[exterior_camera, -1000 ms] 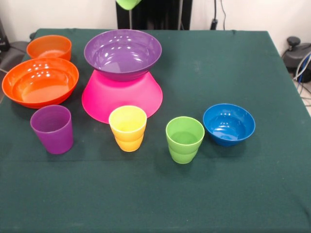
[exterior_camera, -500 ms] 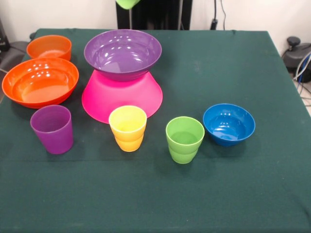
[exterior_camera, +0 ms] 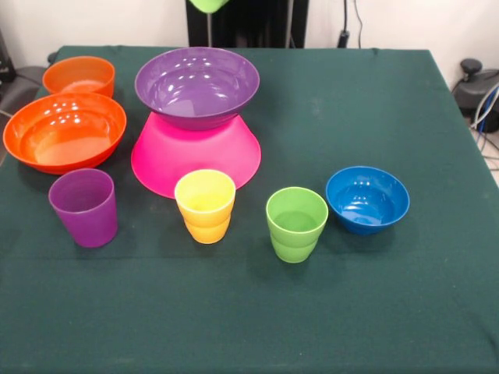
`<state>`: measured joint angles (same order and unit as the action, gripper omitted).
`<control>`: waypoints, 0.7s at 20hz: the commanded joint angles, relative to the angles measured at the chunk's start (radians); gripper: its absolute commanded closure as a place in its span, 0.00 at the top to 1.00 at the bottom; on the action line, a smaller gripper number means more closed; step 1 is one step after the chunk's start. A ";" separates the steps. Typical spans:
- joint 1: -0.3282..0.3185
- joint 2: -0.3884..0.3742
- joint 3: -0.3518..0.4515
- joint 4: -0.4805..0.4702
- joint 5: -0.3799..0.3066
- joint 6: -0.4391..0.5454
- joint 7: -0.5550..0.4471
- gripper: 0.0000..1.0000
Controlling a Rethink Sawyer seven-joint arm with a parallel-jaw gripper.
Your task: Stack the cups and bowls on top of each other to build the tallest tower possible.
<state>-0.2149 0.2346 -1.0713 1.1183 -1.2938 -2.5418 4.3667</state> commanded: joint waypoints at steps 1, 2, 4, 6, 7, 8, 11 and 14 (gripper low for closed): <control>0.068 -0.031 0.184 0.006 0.044 0.178 0.380 0.00; 0.075 -0.038 0.189 0.015 0.041 0.182 0.380 0.00; 0.092 -0.052 0.200 0.029 0.036 0.189 0.380 0.00; 0.110 -0.071 0.215 0.051 0.030 0.201 0.381 0.00; 0.117 -0.080 0.222 0.060 0.028 0.208 0.381 0.00; 0.131 -0.093 0.228 0.074 0.025 0.219 0.381 0.00; 0.162 -0.130 0.249 0.106 0.017 0.251 0.381 0.00; 0.218 -0.178 0.224 0.129 0.040 0.328 0.367 0.00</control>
<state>-0.0663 0.1213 -1.0099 1.1944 -1.2942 -2.4458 4.3667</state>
